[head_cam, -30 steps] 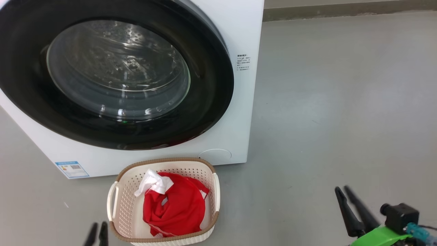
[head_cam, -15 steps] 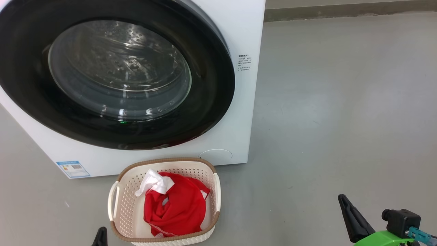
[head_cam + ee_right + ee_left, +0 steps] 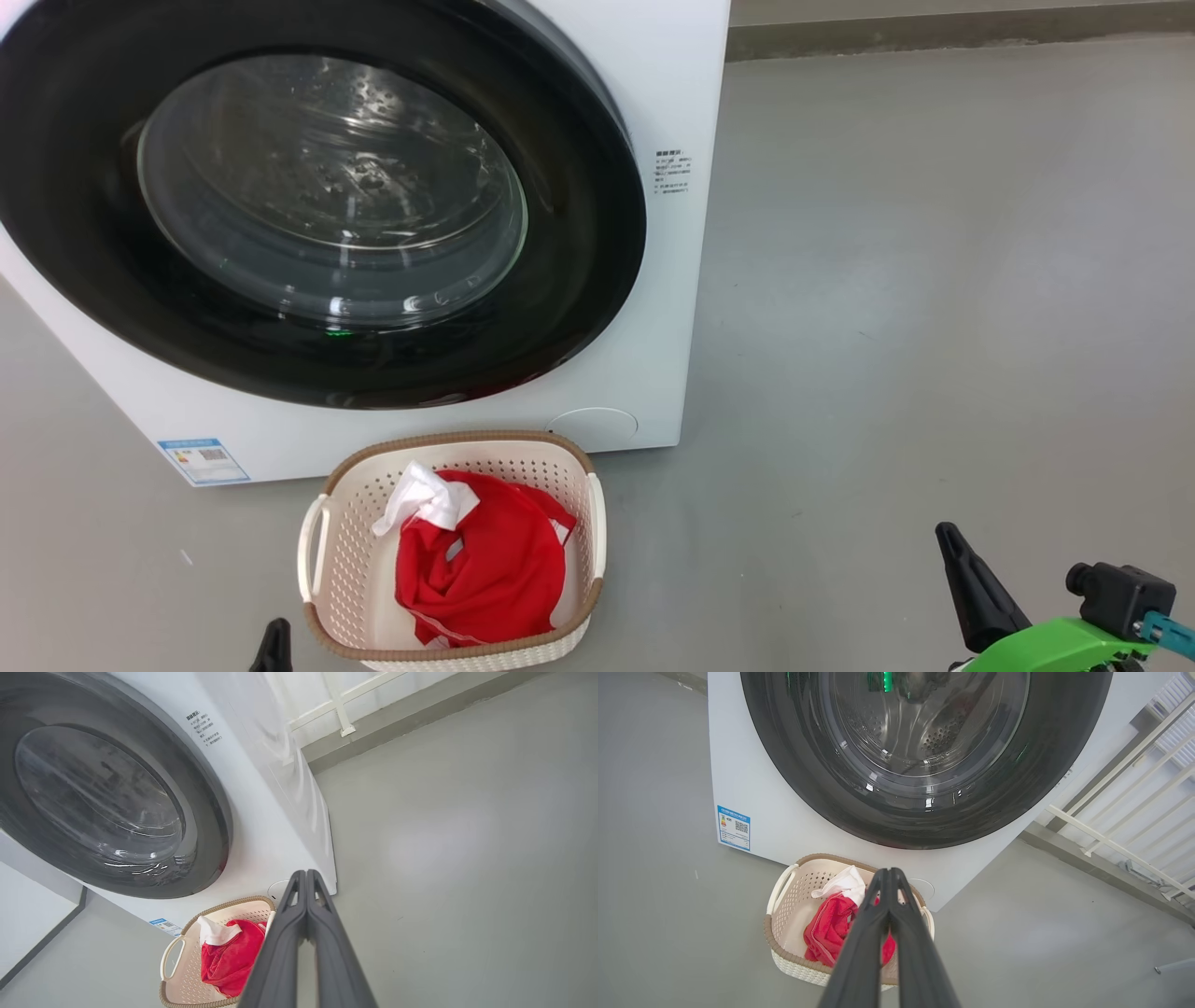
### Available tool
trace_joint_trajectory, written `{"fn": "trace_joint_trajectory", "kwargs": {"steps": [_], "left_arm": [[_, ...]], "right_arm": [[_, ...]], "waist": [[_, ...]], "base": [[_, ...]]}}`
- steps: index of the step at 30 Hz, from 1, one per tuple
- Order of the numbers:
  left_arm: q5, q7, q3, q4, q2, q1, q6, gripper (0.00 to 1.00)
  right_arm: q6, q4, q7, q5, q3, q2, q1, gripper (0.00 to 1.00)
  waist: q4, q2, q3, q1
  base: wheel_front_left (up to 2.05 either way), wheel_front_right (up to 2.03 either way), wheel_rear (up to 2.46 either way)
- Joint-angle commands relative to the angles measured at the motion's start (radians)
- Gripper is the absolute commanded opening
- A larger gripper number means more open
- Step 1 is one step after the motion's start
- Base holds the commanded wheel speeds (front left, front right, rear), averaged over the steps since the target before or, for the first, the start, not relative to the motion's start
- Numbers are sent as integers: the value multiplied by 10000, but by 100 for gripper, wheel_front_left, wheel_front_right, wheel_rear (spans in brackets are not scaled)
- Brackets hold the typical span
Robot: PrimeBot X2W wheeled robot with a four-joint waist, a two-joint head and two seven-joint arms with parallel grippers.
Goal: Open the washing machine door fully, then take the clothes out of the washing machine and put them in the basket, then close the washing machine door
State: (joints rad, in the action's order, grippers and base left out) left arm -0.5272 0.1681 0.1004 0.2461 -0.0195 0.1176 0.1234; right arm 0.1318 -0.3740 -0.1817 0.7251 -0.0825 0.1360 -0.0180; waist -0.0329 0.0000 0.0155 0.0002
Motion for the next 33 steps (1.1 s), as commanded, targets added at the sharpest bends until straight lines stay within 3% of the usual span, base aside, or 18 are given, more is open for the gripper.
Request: {"fn": "trace_joint_trajectory", "kwargs": {"steps": [1,33], "left_arm": [[-298,-48,84,-179,-146,-438,17,0],[-3688,-939,100,-123,-198,-1024,35,0]], "right_arm": [[-3,296,79,294,61,79,355,0],[-5,619,978,3074,642,-198,644,0]], "waist": [[5,0,-2,-1],[109,0,-41,-1]], "base": [[0,0,0],[0,0,0]]}}
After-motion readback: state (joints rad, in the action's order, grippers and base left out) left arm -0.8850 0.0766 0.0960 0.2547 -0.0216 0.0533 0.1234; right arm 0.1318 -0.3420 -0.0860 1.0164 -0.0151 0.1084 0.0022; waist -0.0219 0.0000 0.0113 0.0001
